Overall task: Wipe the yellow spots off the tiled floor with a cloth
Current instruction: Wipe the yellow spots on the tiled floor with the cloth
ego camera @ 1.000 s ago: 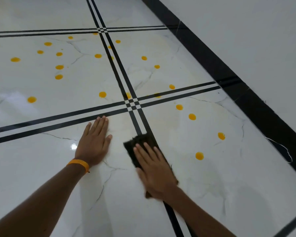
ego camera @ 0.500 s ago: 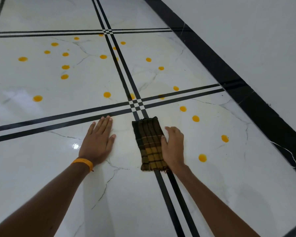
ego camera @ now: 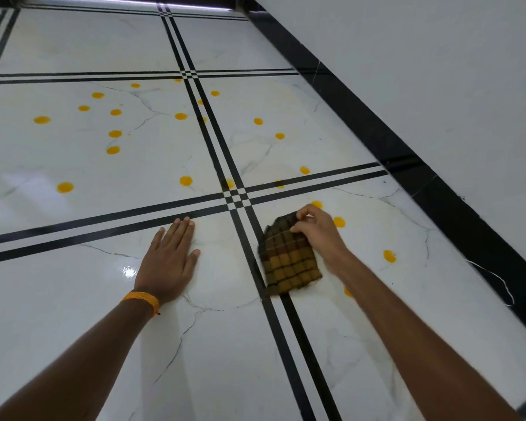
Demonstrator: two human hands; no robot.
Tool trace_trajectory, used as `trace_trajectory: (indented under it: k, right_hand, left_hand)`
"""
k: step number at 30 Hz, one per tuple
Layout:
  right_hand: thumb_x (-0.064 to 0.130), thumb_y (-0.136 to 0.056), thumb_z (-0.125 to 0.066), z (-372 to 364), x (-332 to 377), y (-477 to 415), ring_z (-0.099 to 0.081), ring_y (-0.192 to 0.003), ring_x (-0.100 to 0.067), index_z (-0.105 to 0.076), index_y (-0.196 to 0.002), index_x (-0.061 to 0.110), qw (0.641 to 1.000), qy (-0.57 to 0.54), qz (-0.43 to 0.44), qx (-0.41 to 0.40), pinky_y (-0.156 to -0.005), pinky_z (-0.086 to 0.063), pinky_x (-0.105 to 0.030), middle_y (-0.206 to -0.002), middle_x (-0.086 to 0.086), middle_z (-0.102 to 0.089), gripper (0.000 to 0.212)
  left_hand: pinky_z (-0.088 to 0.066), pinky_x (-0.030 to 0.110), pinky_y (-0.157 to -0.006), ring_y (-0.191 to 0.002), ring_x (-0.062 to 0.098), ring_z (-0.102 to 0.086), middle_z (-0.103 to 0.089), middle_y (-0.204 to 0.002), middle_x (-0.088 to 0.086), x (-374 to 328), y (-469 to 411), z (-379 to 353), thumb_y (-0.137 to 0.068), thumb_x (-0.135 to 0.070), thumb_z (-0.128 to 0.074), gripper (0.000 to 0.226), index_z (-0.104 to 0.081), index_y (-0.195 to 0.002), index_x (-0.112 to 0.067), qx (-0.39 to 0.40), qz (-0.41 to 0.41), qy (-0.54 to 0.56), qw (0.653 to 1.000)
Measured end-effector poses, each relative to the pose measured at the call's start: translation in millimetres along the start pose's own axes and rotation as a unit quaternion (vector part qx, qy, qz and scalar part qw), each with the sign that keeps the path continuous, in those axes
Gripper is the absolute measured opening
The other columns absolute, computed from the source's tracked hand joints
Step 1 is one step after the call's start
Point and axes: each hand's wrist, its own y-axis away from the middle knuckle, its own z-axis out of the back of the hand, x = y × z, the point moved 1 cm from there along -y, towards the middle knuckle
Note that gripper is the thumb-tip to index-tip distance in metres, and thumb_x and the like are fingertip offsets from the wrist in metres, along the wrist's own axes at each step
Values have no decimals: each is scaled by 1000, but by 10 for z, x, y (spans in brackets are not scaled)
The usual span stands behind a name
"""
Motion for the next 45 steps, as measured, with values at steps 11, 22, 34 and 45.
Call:
trace_trajectory:
  k: [11,22,34,45]
  right_hand:
    - [18,-101,-56,-78,-113,-30,-55,-126,-26,-57,-141,17,896,388,204,69,-104,-44,-38,-142,-7,-56,40]
    - [37,-106,-28,-299,-732,-546,-18,-155,-24,-30,-159,24,814,490,303,75,-125,-19,-45,-166,-5,-26,54]
    - [38,-99,-18,62,-885,-654,-16,-155,-32,-28,-156,-1,850,497,88,-151,-126,-9,-52,-166,-18,-22,70]
    - [36,-105,-21,521,-1221,-548,-17,-155,-31,-15,-158,-2,861,478,69,-159,-127,-12,-46,-168,-19,-16,66]
  left_hand:
    - [-8,41,-127,-155,18,-7,-12,-167,5,-4,-4,-15,-100,-51,-11,71,-10,-159,-11,-1,0,-9,1000]
    - [-13,50,-125,-153,31,-20,-25,-163,17,-404,-394,-20,-96,-50,-20,77,-28,-155,-2,-10,-20,-2,1000]
    - [-12,53,-125,-156,23,-8,-16,-167,8,-666,-618,-204,-101,-52,-19,72,-15,-160,-11,8,-14,-22,1000]
    - [-11,53,-125,-156,25,-8,-14,-168,9,-644,-612,-213,-102,-52,-15,71,-12,-160,-11,6,-17,-50,999]
